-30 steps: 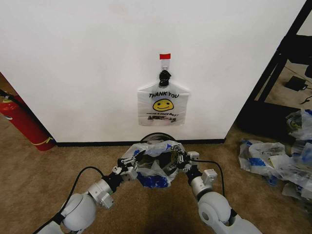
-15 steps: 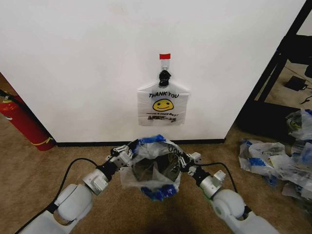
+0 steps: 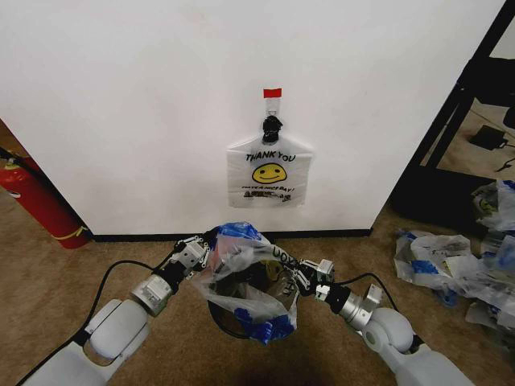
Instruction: Pick up the garbage bag from the wall and place it over the trash bin.
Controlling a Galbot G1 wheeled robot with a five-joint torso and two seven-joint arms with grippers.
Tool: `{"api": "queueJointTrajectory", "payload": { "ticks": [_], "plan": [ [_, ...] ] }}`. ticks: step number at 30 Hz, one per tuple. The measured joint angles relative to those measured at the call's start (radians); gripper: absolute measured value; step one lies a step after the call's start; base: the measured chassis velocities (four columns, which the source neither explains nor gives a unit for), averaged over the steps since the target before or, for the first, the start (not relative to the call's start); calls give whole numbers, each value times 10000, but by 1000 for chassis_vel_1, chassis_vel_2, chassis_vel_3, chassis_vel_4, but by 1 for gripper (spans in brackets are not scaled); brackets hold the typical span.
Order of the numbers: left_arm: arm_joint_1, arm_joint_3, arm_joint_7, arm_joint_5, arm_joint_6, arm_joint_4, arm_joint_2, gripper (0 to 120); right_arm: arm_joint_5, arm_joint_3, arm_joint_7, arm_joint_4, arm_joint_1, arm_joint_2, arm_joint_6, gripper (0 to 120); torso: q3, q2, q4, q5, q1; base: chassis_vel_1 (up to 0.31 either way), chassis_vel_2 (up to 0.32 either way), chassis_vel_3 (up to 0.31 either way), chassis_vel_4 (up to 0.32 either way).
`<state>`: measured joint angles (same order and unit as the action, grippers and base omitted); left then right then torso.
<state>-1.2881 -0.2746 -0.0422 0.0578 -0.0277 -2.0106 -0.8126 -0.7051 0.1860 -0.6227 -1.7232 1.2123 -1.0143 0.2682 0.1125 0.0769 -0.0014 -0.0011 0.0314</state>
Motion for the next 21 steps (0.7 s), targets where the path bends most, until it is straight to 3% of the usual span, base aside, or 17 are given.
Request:
{"api": "queueJointTrajectory", "payload": {
  "ticks": [9, 14, 16, 21],
  "plan": [
    [-52, -124, 177, 121, -234, 184, -112, 0, -1009, -91, 513, -15, 31, -133, 42, 1, 0, 0, 0, 2, 0, 0, 0, 0, 0],
    [31, -62, 232, 764, -336, 326, -213, 22, -1358, -208, 665, 53, 124, -266, 90, 1, 0, 0, 0, 3, 0, 0, 0, 0, 0],
    [56, -58, 129, 969, -351, 374, -218, 23, -1396, -219, 670, 71, 136, -283, 90, 1, 0, 0, 0, 2, 0, 0, 0, 0, 0],
    [384, -227, -1591, 2781, -1187, 1130, -315, 47, -1420, -331, 1419, 221, 223, -370, 86, 1, 0, 0, -1, 2, 0, 0, 0, 0, 0]
  ]
}}
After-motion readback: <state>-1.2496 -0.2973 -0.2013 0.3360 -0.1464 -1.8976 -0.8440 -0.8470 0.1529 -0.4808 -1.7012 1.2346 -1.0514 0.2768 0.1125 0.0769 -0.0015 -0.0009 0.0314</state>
